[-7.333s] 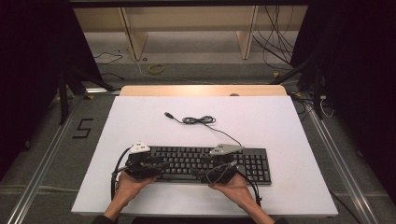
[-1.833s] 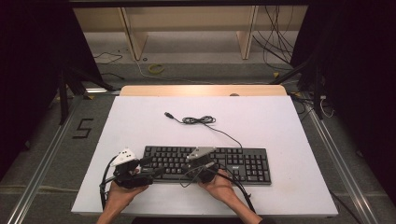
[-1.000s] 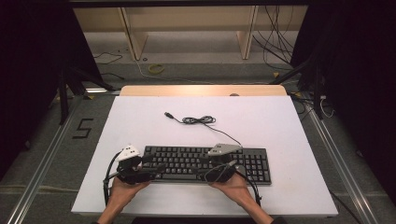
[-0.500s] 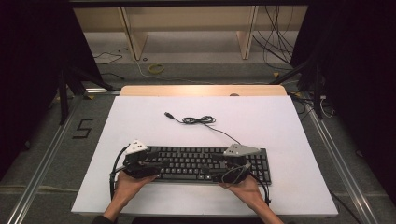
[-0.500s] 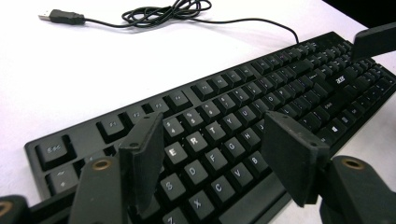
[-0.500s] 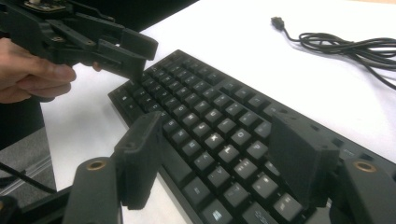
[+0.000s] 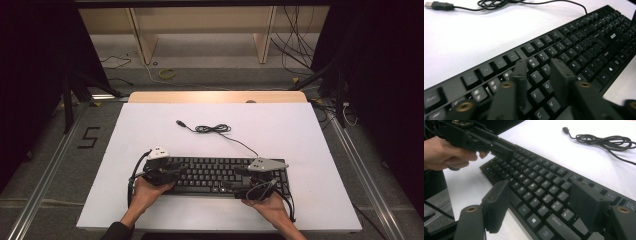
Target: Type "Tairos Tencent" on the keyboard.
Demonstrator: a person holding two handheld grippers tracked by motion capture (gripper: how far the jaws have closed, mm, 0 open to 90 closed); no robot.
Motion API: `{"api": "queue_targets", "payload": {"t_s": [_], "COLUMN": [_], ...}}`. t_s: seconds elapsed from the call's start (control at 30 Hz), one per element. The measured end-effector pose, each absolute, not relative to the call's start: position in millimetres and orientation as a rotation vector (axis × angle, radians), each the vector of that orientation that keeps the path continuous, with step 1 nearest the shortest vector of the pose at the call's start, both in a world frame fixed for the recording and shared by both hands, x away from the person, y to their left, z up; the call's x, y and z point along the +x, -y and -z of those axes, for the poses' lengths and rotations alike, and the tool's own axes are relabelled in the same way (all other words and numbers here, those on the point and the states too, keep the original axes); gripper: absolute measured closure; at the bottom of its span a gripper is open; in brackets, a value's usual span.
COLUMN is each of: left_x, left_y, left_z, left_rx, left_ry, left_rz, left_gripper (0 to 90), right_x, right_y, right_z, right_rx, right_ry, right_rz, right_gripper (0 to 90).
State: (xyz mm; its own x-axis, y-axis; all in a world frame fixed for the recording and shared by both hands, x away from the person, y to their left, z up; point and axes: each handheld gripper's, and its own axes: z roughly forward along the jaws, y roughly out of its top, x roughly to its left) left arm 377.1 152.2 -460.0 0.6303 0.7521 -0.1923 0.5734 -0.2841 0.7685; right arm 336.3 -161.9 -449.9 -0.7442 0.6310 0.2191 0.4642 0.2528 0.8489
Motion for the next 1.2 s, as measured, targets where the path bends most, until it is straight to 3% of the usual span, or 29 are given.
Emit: {"api": "queue_targets", "payload": {"t_s": [0.27,1.2], "left_x": [383.5,392.2], "left_y": [-140.9,-137.8], "left_z": [466.0,478.2], "left_rx": [2.048,2.078], "left_ry": [-1.035,-1.058], "left_rz": [-0.265,-0.235], "left_gripper": [88.5,89.3], "right_x": [332.0,325.4], "right_y": [169.1,174.6], "right_z": [449.7,449.2], "right_rx": [1.047,1.054], "right_ry": [-2.339,-2.335], "right_rz": [-1.503,-1.504], "right_gripper": [32.1,31.4]}}
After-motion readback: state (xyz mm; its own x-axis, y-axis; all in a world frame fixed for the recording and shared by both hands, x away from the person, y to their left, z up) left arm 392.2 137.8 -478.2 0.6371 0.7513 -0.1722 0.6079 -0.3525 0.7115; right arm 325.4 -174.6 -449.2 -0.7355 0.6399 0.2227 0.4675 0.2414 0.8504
